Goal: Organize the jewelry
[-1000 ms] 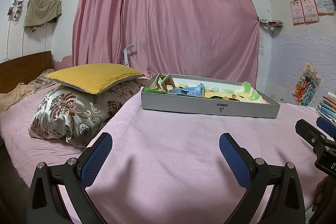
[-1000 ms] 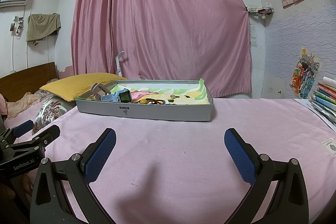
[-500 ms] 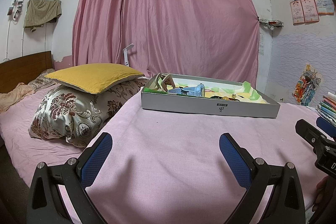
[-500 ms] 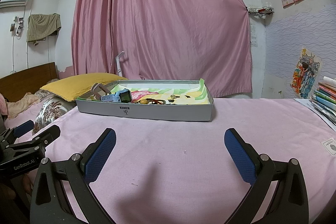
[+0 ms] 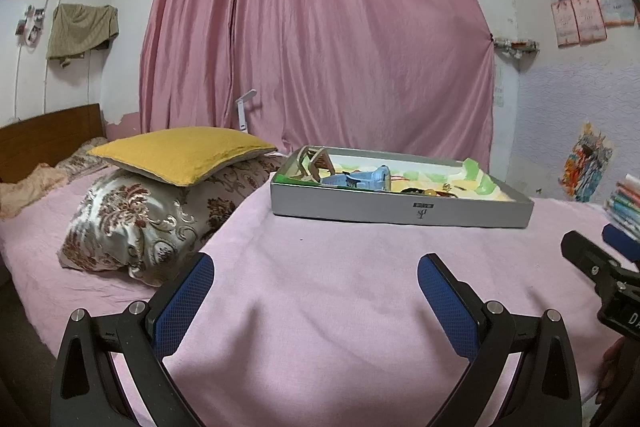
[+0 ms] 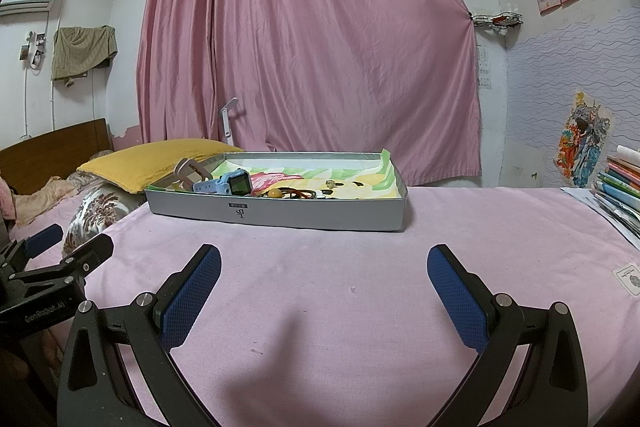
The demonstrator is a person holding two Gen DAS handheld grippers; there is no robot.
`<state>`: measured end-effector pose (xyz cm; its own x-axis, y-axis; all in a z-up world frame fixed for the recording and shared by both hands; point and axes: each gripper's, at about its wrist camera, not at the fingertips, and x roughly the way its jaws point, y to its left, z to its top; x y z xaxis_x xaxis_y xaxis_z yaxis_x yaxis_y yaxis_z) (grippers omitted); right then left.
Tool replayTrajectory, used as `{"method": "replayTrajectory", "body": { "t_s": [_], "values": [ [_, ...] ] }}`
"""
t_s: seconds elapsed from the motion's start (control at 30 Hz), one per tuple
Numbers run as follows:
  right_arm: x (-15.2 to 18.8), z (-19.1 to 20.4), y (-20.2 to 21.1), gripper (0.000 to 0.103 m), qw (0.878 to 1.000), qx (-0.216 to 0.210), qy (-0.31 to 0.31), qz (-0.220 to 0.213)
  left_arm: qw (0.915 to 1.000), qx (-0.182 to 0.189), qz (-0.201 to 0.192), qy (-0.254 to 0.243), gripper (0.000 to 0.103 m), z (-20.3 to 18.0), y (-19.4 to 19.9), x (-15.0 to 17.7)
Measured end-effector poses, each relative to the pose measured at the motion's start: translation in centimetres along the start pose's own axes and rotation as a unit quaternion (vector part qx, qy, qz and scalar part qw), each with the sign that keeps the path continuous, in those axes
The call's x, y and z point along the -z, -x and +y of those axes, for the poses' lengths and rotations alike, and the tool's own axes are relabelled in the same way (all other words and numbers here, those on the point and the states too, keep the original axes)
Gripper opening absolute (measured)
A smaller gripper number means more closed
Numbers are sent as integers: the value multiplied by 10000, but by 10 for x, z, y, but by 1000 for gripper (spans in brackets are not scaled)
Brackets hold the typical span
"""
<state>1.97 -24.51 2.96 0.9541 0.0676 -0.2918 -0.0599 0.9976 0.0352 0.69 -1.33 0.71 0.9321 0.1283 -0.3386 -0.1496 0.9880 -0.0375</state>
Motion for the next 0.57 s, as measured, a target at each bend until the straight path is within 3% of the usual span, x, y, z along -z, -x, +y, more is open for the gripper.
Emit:
{"method": "replayTrajectory", "body": {
  "t_s": [0.57],
  "values": [
    [0, 1, 1, 101, 10000, 1, 1, 6, 9999, -53, -31, -137, 102, -4, 3, -2]
  ]
}}
